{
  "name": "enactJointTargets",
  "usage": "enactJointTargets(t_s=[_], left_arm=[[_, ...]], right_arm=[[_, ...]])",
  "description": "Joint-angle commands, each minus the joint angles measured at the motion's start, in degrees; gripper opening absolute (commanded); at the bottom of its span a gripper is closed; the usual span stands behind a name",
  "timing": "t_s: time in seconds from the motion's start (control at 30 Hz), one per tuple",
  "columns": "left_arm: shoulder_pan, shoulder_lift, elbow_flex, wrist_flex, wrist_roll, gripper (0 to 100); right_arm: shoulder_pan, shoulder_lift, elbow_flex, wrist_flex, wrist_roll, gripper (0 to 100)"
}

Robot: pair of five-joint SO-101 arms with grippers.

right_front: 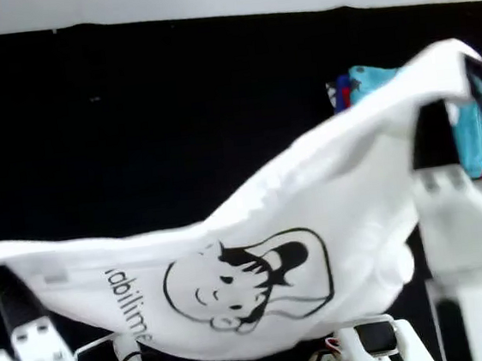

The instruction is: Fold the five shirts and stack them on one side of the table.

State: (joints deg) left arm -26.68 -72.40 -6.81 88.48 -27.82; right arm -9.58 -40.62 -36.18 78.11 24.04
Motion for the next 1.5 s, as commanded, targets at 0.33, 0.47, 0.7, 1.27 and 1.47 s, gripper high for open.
enactJointTargets(t_s=[0.33,0.47,0.7,1.27,1.47], left_arm=[[-0.22,31.96,15.96,-26.02,0.62,1],[-0.31,46.29,3.3,-26.02,0.35,1],[-0.22,66.42,-16.04,-18.46,0.26,1],[2.07,88.84,-19.74,-5.19,0.26,1],[2.51,89.45,-19.56,1.67,-2.99,1]], right_arm=[[-5.05,31.6,18.42,-30.37,-2.64,0.5],[-5.05,42.51,6.81,-30.46,-2.64,0.5],[-5.23,53.32,-4.79,-29.67,-2.64,0.5],[-6.64,70.64,-5.23,-4.88,-2.99,0.5],[-6.29,70.9,-5.67,7.34,-2.73,0.5]])
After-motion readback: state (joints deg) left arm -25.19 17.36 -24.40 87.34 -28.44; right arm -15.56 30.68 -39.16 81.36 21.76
